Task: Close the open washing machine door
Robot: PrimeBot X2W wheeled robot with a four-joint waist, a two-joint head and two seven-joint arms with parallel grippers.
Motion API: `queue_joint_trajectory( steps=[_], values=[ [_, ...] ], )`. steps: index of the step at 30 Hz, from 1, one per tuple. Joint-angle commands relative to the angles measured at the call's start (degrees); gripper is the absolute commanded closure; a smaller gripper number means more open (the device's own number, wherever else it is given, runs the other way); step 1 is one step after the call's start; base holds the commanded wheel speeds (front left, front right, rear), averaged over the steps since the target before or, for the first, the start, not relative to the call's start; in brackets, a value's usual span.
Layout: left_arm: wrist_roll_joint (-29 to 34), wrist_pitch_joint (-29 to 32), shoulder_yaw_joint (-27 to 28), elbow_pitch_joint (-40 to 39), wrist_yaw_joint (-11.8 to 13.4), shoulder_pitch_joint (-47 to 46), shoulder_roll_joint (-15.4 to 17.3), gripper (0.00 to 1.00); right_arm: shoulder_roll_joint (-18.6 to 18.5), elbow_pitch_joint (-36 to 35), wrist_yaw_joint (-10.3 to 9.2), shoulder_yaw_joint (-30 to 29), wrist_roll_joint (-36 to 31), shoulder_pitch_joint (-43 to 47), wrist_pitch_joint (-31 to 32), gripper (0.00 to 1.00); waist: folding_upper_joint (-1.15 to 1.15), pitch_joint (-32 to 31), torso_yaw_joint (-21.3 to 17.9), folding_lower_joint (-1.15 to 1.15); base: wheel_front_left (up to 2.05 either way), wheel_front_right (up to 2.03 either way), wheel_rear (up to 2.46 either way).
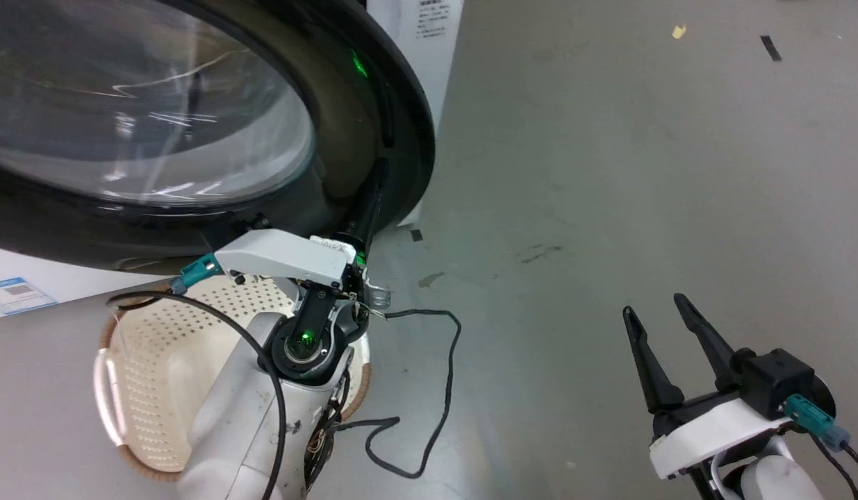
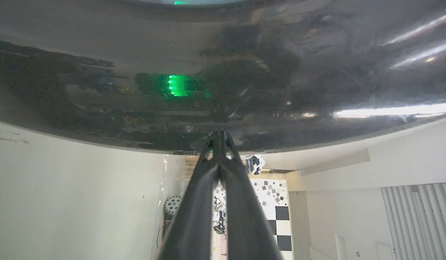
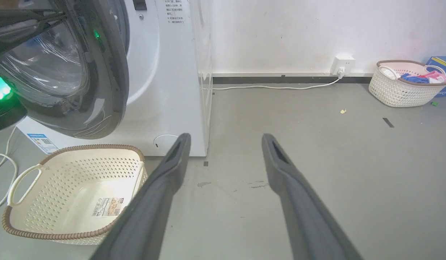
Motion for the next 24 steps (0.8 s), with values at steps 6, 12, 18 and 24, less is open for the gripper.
queue_joint_trajectory(
  steps=[6, 12, 18, 24],
  values=[
    [1.5, -2.1, -0.2, -3.3, -0.4, 4.0, 0.5, 0.7, -0.9, -1.6, 0.05, -0.7, -0.3, 1.0, -0.3, 0.0, -0.01, -3.8, 4.8, -0.01, 0.0, 0.0, 0.0],
    [14.5, -9.3, -4.4, -14.8, -0.4, 19.0, 7.6, 0.0, -2.6, -3.8, 0.05, -1.4, -1.2, 5.5, -0.3, 0.0, -0.01, -10.0, 12.8, -0.01, 0.0, 0.0, 0.0],
    [33.4, -13.0, -0.4, -17.7, -0.4, 26.6, 11.5, 0.0, -3.4, -6.1, 0.05, -1.4, -1.6, 8.0, -0.3, 0.0, -0.01, -12.4, 18.2, -0.01, 0.0, 0.0, 0.0],
    [56.8, -13.1, 9.2, -22.0, -0.1, 32.5, 7.5, 0.0, -3.5, -7.5, 0.05, -0.8, -2.0, 9.7, -0.3, 0.0, -0.01, -13.7, 21.7, -0.01, 0.0, 0.0, 0.0]
  ],
)
